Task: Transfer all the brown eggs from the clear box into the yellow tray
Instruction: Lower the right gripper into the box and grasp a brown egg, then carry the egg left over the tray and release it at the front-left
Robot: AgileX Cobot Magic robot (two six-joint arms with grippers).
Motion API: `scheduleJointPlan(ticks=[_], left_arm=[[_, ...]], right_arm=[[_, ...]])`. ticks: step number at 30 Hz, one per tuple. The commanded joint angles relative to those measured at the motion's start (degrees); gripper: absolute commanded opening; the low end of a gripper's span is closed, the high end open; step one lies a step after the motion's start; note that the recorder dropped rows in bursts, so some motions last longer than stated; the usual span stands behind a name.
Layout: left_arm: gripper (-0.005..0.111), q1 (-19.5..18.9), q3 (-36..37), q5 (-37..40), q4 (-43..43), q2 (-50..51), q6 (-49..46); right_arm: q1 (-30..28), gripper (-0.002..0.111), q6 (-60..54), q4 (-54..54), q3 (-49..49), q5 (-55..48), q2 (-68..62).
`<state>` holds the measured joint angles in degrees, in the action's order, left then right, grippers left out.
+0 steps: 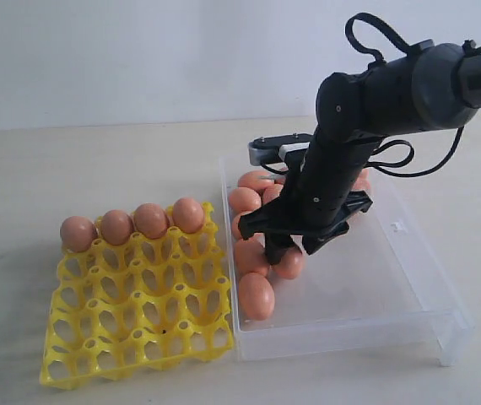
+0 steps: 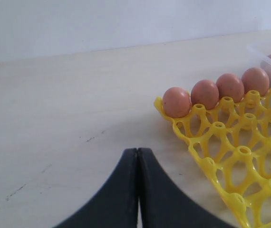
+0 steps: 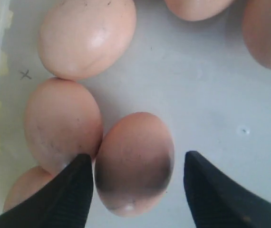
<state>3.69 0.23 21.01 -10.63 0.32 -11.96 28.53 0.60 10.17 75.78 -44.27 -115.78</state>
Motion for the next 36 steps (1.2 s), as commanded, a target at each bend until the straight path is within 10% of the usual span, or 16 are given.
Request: scheduleJointPlan(ticks=[1,16,22,36], left_arm=[[0.0,0.25,-0.23,-0.56,-0.06,-0.32,0.18],[0.0,0.25,-0.23,-0.56,-0.06,-0.32,0.18],[0.0,0.25,-0.23,-0.56,-0.06,-0.32,0.18],[0.0,0.25,-0.23,-0.56,-0.06,-0.32,0.18]], right_arm=[[-0.28,0.055,-0.6,0.25,0.05,2.52,-1.84],[-0.28,0.052,-1.04,0.38,0.05,8.19,-3.48],[-0.28,0.0,-6.59,0.64,0.05,9.66,0.71],[6.79,0.0,-6.59,3.35,-1.84,20.85,13.22]])
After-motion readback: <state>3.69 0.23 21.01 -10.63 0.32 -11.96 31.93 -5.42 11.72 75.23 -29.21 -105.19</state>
